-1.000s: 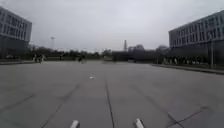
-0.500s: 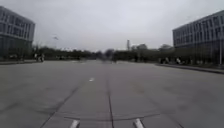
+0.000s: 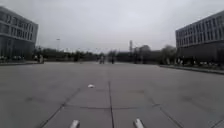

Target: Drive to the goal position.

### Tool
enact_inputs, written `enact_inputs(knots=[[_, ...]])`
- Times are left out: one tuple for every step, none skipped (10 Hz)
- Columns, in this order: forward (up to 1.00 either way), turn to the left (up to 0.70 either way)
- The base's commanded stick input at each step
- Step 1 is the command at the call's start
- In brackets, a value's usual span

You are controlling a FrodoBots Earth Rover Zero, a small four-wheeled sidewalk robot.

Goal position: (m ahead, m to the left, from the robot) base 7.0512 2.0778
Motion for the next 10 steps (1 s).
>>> enact_inputs(knots=[[1.0,-0.05],[1.0,-0.05],[1.0,-0.05],[1.0,-0.05],[1.0,-0.05],[1.0,-0.05],[1.0,-0.05],[1.0,-0.05],[1.0,-0.05],[1.0,-0.05]])
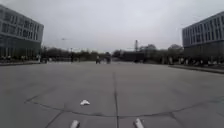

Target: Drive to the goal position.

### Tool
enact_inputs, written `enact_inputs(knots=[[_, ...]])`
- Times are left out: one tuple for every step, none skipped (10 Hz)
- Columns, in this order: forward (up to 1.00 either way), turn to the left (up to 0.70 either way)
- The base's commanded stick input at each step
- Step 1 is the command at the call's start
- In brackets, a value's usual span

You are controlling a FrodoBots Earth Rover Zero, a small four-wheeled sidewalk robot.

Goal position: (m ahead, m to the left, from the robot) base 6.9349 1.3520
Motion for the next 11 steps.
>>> enact_inputs(knots=[[1.0,-0.05],[1.0,-0.05],[1.0,-0.05],[1.0,-0.05],[1.0,-0.05],[1.0,-0.04],[1.0,-0.01],[1.0,0.0],[1.0,0.0],[1.0,0.0],[1.0,0.0]])
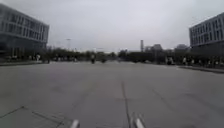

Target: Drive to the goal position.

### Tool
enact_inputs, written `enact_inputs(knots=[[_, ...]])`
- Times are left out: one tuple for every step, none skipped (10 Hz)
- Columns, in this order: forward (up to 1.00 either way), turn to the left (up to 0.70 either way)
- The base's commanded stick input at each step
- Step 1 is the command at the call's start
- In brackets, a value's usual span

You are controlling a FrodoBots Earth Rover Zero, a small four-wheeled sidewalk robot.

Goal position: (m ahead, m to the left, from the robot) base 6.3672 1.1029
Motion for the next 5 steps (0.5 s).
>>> enact_inputs(knots=[[1.0,0.0],[1.0,0.0],[1.0,0.0],[1.0,0.0],[1.0,0.0]])
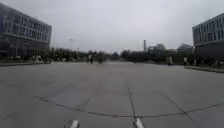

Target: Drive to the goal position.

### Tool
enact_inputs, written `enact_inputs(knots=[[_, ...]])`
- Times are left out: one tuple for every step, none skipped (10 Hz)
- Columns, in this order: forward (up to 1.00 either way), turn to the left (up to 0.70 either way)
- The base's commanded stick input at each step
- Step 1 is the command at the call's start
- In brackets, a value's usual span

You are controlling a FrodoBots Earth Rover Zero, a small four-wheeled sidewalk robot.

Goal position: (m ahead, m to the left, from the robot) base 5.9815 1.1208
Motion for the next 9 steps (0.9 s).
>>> enact_inputs(knots=[[1.0,0.0],[1.0,0.0],[1.0,0.0],[1.0,0.0],[1.0,0.0],[1.0,0.0],[1.0,0.0],[1.0,0.0],[1.0,0.0]])
